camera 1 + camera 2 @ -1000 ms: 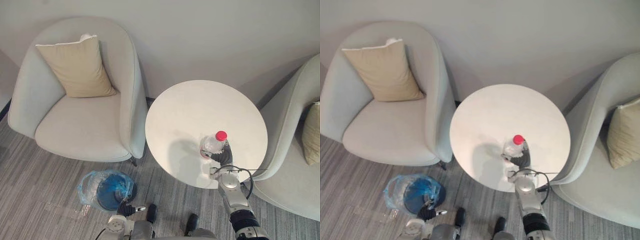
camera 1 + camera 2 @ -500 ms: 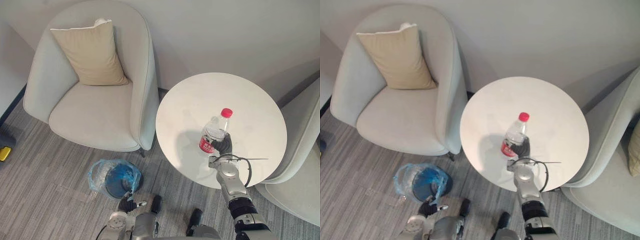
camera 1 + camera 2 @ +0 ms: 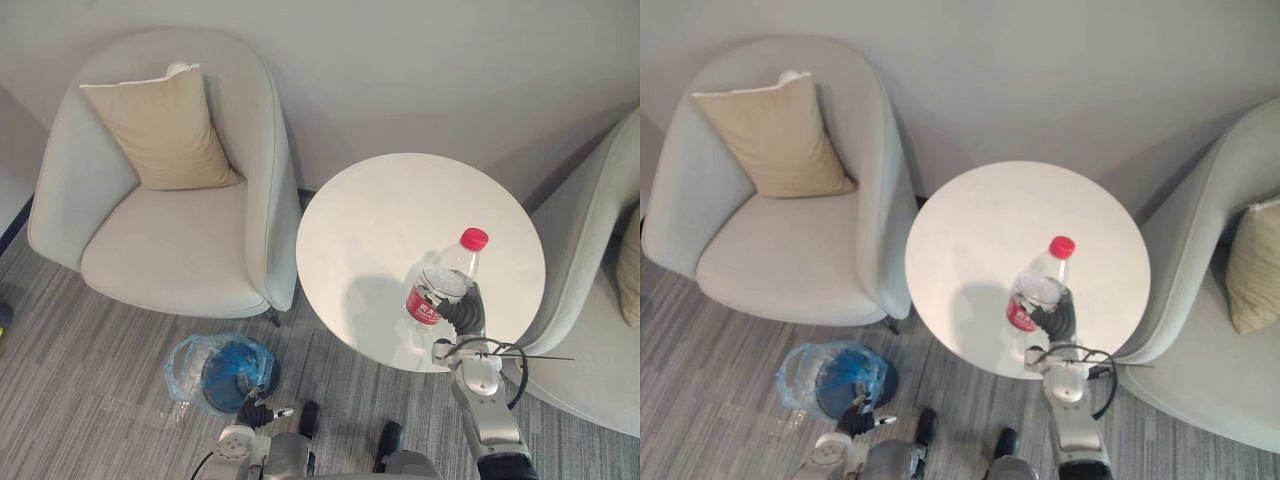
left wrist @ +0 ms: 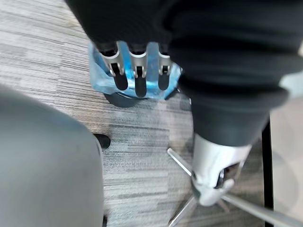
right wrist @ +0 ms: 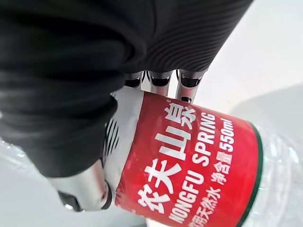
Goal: Gather rubbish on tea table into small bin, then transfer packed bag to large trash can.
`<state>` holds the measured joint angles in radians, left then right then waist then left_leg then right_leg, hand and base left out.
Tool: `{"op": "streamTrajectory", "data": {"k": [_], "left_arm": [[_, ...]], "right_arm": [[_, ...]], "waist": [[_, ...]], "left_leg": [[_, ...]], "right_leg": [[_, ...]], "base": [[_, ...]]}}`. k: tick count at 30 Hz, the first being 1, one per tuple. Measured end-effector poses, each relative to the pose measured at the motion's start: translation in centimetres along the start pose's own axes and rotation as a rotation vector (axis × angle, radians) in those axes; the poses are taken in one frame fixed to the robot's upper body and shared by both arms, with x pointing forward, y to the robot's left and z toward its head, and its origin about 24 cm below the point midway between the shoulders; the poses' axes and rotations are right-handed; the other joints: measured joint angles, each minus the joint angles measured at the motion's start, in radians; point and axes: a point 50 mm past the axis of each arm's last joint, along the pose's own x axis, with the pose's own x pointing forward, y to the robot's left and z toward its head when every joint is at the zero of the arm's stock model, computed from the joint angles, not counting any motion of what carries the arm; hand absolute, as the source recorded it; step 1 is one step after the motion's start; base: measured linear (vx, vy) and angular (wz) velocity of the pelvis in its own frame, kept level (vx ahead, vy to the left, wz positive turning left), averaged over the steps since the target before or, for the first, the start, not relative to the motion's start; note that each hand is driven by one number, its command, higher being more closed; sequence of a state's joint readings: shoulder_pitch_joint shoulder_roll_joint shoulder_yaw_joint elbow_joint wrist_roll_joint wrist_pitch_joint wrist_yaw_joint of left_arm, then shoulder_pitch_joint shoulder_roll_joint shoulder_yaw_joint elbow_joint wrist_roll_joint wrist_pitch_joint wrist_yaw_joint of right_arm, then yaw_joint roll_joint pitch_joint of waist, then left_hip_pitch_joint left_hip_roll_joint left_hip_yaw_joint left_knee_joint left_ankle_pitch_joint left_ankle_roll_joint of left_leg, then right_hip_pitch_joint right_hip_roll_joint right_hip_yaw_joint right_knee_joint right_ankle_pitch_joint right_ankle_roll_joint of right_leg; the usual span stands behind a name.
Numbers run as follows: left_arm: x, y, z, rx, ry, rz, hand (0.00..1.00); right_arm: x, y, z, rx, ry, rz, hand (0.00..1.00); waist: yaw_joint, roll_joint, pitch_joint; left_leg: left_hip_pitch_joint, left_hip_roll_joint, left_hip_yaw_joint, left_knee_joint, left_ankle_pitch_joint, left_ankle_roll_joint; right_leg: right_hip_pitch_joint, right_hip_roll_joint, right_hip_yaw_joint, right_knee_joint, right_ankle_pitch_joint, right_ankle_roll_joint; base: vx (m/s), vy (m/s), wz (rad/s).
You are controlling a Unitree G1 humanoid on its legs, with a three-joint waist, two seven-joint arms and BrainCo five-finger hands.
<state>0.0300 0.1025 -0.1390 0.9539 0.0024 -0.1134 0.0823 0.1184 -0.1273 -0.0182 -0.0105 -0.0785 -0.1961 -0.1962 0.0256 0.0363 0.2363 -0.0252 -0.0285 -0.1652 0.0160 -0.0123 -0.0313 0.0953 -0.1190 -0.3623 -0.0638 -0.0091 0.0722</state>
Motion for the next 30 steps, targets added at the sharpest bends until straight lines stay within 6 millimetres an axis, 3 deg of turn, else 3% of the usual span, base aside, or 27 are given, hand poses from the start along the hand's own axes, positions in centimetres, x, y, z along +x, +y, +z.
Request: {"op": "streamTrajectory", "data": {"k": [6,14,20,22,23,24,25,27,29,30], "left_arm": [[-0.1,0.0,-0.7,0.02,0.03,-0.003,0.0],[-0.3,-0.2,-1.4,0.051,0.055,-0.018,0.0],[0.0,-0.7,-0.3,0.038,0.015,-0.022,0.0],[0.0,-0.9,0.0,0.046,-0.004,-0.027,0.0],[0.0,-0.7,0.0,0.056,-0.002,-0.024,0.0],[0.2,-0.8,0.4,0.061,-0.01,-0.029,0.0],[0.2,-0.9,0.4,0.061,-0.012,-0.034,0.0],[-0.1,-2.4,0.1,0.047,-0.001,-0.063,0.0],[-0.2,-3.3,-0.1,0.072,0.0,-0.093,0.0],[-0.2,-3.0,0.0,0.088,-0.005,-0.094,0.0]], "right_arm": [[-1.8,0.5,0.7,0.01,-0.024,0.03,1.0],[-2.8,1.3,1.8,-0.027,-0.08,0.066,1.0],[-1.5,1.9,3.8,-0.044,-0.192,0.078,1.0],[-1.0,2.0,4.3,-0.054,-0.224,0.067,1.0],[-0.8,2.1,4.5,-0.049,-0.23,0.065,1.0],[-0.3,2.0,4.8,-0.049,-0.25,0.049,1.0],[-0.1,1.7,4.7,-0.06,-0.249,0.042,1.0],[0.0,0.6,4.1,-0.102,-0.224,0.015,1.0],[0.3,0.5,3.8,-0.103,-0.21,-0.004,1.0],[0.5,0.9,2.9,-0.094,-0.164,-0.003,1.0]], "waist": [[-0.015,-0.011,-0.033],[-0.023,-0.019,-0.062],[-0.016,0.015,-0.03],[-0.018,0.024,-0.028],[-0.016,0.008,-0.035],[-0.042,-0.01,-0.029],[-0.046,-0.008,-0.029],[-0.058,0.03,-0.052],[-0.072,0.054,-0.058],[-0.075,0.022,-0.043]], "left_leg": [[0.022,0.005,0.038,-0.003,-0.001,-0.001],[0.024,0.012,0.042,0.007,0.001,-0.003],[-0.105,0.023,0.043,0.1,0.011,-0.011],[-0.117,0.035,0.042,0.046,0.031,-0.021],[-0.104,0.041,0.145,-0.013,-0.031,0.044],[-0.153,0.063,0.304,0.157,-0.058,0.08],[-0.158,0.084,0.363,0.226,-0.06,0.078],[-0.109,0.153,0.502,0.282,-0.106,0.018],[-0.068,0.14,0.509,0.168,-0.107,-0.004],[-0.028,0.106,0.489,0.09,-0.062,-0.007]], "right_leg": [[0.011,0.003,0.039,-0.018,0.021,0.0],[0.017,0.01,0.049,-0.025,0.037,-0.006],[-0.102,0.011,0.029,0.091,0.009,-0.029],[-0.138,0.01,0.004,0.129,-0.01,-0.055],[-0.15,-0.023,-0.033,0.122,0.002,-0.052],[-0.169,-0.07,-0.071,0.139,0.008,-0.053],[-0.168,-0.076,-0.084,0.141,0.009,-0.053],[-0.16,-0.08,-0.148,0.151,0.011,-0.047],[-0.147,-0.077,-0.188,0.143,0.024,-0.027],[-0.118,-0.086,-0.208,0.122,0.042,-0.015]], "base": [[-0.04,0.021,-0.19],[-0.06,0.01,-0.04],[-0.11,0.006,0.15],[-0.15,-0.014,0.28],[-0.14,0.015,0.64],[-0.1,0.034,0.76],[-0.08,0.059,0.81],[-0.04,0.113,0.77],[-0.05,0.169,0.86],[-0.08,0.148,0.74]]}}
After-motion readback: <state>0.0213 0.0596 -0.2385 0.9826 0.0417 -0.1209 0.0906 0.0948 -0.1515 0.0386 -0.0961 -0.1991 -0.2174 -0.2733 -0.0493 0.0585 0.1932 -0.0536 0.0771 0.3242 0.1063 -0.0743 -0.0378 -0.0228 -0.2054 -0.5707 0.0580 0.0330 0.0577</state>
